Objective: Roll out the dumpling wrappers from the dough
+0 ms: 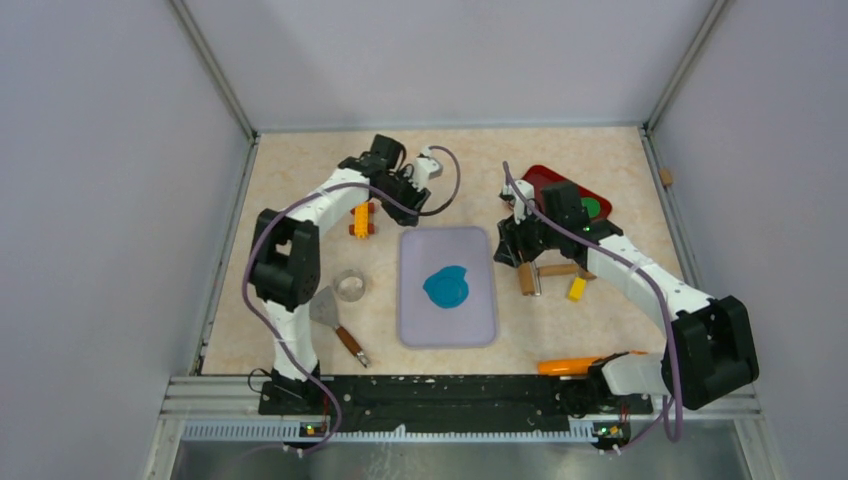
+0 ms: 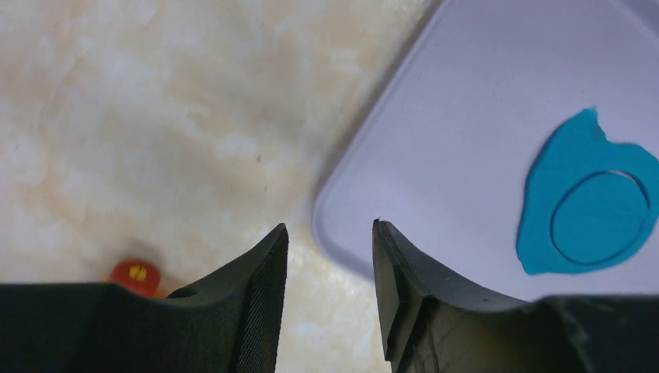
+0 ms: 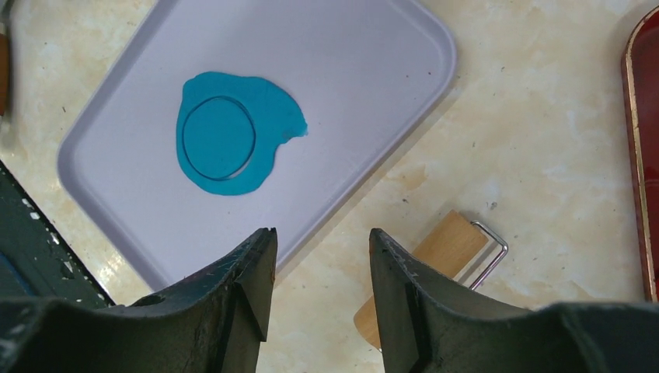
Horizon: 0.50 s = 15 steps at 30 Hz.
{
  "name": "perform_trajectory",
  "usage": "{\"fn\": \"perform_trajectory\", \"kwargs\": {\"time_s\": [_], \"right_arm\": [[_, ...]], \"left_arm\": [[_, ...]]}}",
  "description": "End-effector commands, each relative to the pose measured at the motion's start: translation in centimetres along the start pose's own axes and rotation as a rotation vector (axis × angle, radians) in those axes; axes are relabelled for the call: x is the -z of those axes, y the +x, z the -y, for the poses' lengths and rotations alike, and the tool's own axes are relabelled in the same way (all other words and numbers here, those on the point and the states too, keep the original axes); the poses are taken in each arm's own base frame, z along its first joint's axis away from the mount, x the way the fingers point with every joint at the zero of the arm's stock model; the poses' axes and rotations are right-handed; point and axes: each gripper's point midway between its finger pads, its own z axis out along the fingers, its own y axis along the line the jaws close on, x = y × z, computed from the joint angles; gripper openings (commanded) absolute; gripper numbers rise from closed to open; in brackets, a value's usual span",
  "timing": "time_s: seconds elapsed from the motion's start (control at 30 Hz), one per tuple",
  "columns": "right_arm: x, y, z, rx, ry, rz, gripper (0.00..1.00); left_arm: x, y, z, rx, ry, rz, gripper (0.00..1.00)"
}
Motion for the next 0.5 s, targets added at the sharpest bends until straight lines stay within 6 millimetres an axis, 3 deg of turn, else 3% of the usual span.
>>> {"fn": "perform_trajectory", "kwargs": {"time_s": [0.0,0.13,0.3,0.47], "right_arm": [[0.8,-1.6,-1.3,-0.005,-0.043,0.063,0.49],[0.9,-1.3,-1.3,-0.027,-0.038,0.059,0.49],[0.9,-1.3,-1.3,-0.032,-0.035,0.067,0.49],[0.7,-1.0,-1.3,-0.042,-0.038,0.069,0.49]], "left_arm": [[-3.5,-0.7,-0.3,-0.113,0.035,-0.067,0.48],[-6.5,-0.7,-0.6,-0.167,0.05,-0.108,0.48],[-8.3,-0.5,-0.3,-0.196,0.065,-0.153,0.46],[-8.7,0.1,-0.7,-0.199,0.054,-0.184,0.2]]}}
